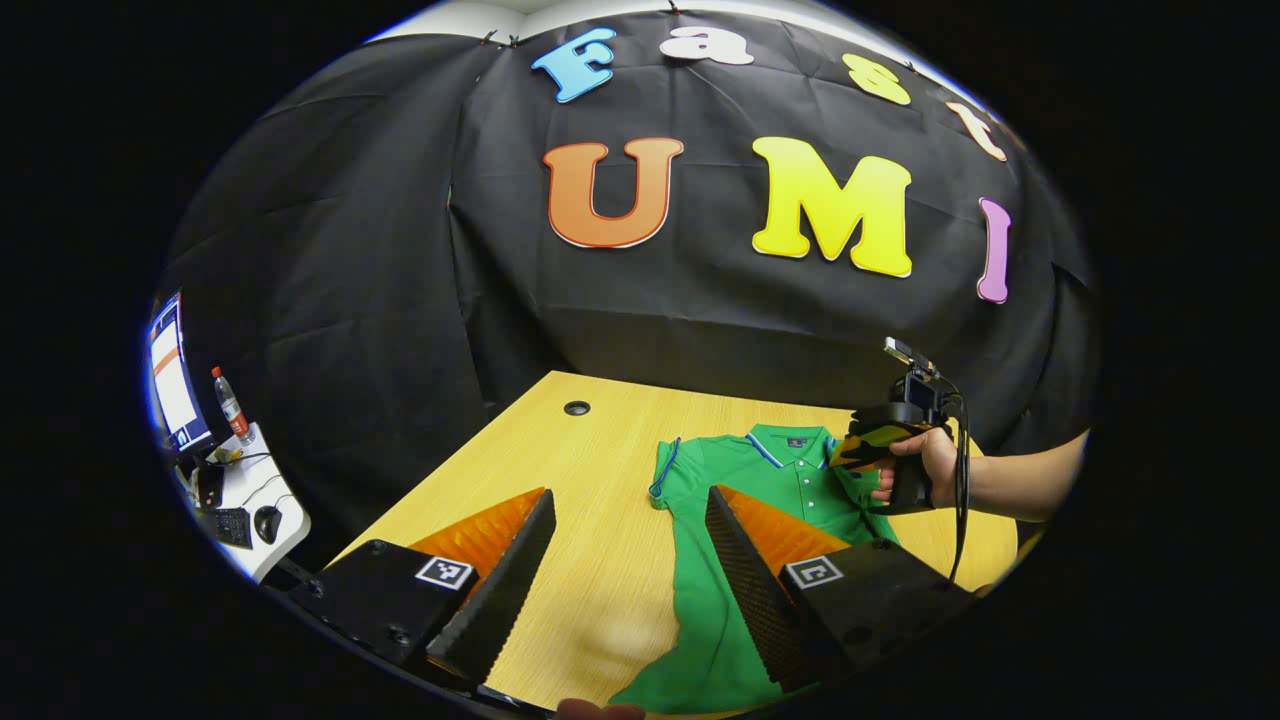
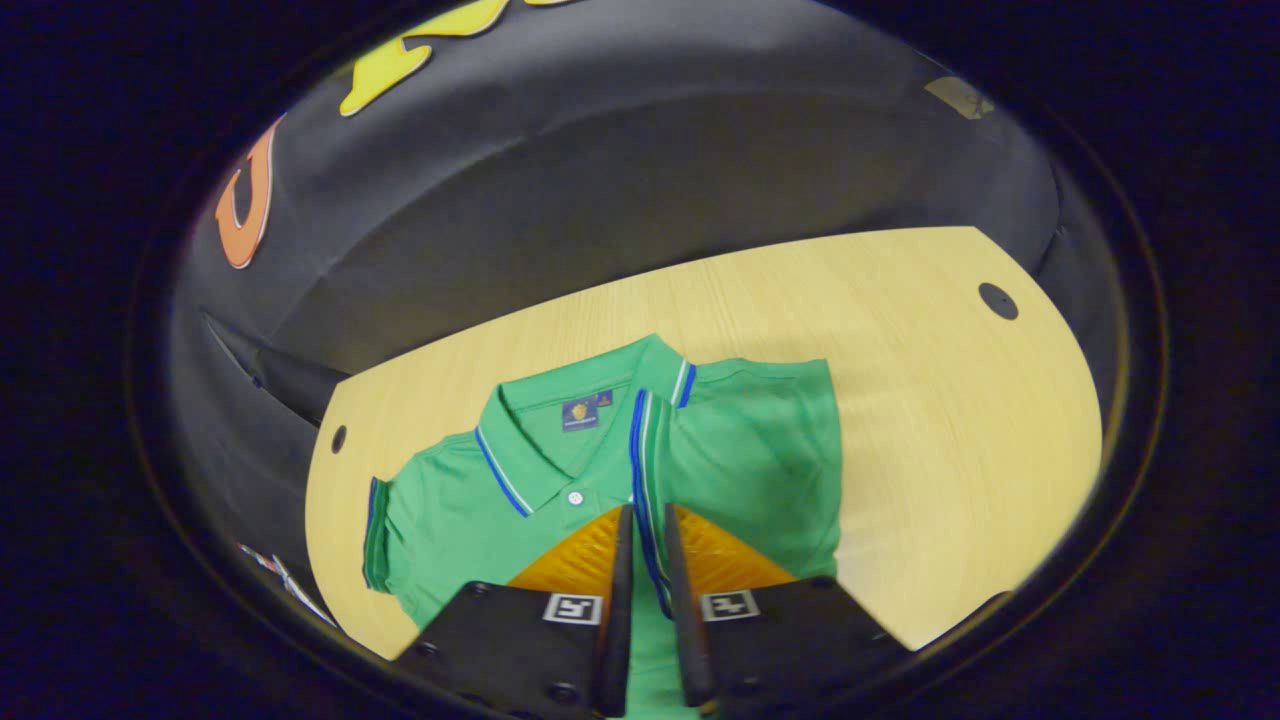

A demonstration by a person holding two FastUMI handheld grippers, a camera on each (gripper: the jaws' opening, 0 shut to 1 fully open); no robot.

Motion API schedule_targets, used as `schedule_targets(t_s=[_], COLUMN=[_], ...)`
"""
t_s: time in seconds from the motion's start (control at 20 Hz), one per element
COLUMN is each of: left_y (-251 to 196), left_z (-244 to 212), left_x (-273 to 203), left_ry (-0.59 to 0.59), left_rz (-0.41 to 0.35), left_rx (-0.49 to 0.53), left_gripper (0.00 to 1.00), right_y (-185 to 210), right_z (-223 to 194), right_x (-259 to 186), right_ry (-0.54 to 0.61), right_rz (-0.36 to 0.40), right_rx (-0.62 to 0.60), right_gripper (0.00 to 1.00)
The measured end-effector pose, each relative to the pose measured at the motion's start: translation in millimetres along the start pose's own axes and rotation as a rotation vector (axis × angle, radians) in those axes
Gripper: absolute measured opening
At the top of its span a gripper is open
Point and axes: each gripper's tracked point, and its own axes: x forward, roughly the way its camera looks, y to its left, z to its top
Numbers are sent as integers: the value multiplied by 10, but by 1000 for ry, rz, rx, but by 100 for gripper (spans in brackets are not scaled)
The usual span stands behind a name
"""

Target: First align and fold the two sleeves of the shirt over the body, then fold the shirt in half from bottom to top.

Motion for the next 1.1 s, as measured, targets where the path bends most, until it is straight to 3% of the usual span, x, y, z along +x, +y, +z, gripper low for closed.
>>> schedule_targets(t_s=[0.05, 0.25, 0.3, 0.4, 0.45, 0.5, 0.55, 0.6, 0.7, 0.85, 0.9, 1.1], left_y=[4, -34, -62, -108, -116, -143, -169, -219, -247, -266, -294, -372], left_z=[0, -28, 0, 24, 17, 18, 35, 51, 21, 90, 121, 48], left_x=[8, 75, 116, 203, 252, 303, 357, 409, 579, 801, 894, 1356], left_ry=[2, 25, 19, 6, 6, 9, 8, 5, 32, 50, 46, 79], left_rz=[-8, -43, -60, -91, -101, -115, -132, -171, -200, -227, -245, -274], left_rx=[-2, -11, -11, -23, -29, -34, -36, -44, -37, -20, -16, 41], left_gripper=[100, 97, 97, 97, 97, 97, 97, 97, 97, 98, 98, 98], right_y=[7, 96, 83, -42, -85, -107, -133, -165, -291, -623, -697, -858], right_z=[19, 145, 165, 156, 144, 129, 118, 118, 57, 68, 71, 2], right_x=[-31, -333, -445, -810, -967, -1136, -1306, -1457, -1786, -2189, -2355, -2805], right_ry=[-10, -76, -89, -117, -127, -139, -160, -184, -216, -300, -332, -402], right_rz=[9, 33, 40, 48, 51, 62, 76, 90, 100, 18, -4, -28], right_rx=[-8, -32, -53, -106, -127, -147, -168, -188, -229, -338, -371, -421], right_gripper=[24, 83, 75, 80, 87, 87, 80, 87, 89, 92, 88, 92])
